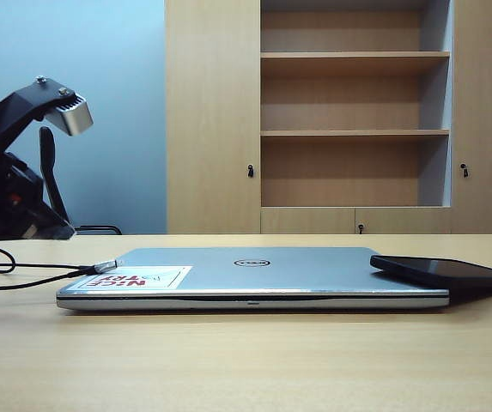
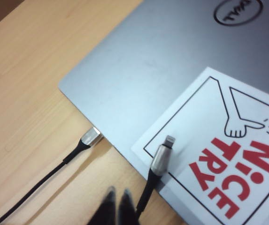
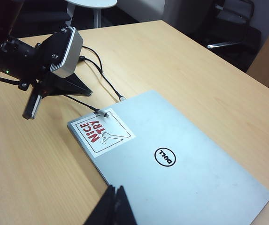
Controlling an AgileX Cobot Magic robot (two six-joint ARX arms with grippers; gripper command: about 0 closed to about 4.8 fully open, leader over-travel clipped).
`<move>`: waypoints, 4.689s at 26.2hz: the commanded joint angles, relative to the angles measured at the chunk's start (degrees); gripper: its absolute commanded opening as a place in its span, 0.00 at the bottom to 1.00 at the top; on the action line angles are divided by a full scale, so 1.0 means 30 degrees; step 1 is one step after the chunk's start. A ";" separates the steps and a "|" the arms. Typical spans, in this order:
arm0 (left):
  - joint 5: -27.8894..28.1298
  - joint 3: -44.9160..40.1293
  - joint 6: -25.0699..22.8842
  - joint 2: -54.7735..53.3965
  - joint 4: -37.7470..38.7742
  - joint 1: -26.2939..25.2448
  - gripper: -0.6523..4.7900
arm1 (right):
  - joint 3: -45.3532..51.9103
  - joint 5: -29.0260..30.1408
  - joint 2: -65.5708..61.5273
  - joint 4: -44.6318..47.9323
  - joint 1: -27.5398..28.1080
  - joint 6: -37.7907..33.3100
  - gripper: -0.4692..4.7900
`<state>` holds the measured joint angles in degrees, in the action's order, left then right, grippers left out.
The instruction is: Pick up the charging cable and the phone, plug the charging cable into the charging port on the phone, and finally place them back on the table.
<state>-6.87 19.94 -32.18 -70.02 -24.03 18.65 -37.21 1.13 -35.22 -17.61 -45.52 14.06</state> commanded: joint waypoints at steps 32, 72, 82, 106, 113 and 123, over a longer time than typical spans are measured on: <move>-0.0015 0.0029 -0.2783 -0.5085 -0.3665 0.0007 0.42 | -0.0066 0.0022 0.0073 0.0386 -0.0029 0.0022 0.08; -0.0015 0.0051 1.2626 0.2681 -0.2637 0.1610 0.11 | -0.0066 -0.2696 0.0073 0.2084 0.0597 -0.5049 0.08; -0.0015 0.0044 1.4979 0.3300 0.0634 0.6696 0.11 | 0.0182 0.0495 0.0073 -0.1297 0.7526 -1.1963 0.08; -0.0015 0.0036 1.4877 0.3300 0.0568 0.7920 0.11 | 0.3796 0.4350 -0.4685 0.2040 1.3580 -2.2199 0.79; -0.0015 0.0036 1.4877 0.3300 0.0561 0.7920 0.11 | 0.3825 0.5297 -0.8473 0.5566 1.3763 -2.2586 0.79; -0.0015 0.0036 1.4855 0.3300 0.0568 0.7920 0.11 | 0.3869 0.8670 -1.2364 0.8546 1.6087 -2.2986 0.79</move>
<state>-6.87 19.97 12.49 -60.23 -21.63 42.37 -25.43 24.77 -71.42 5.65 2.24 -54.68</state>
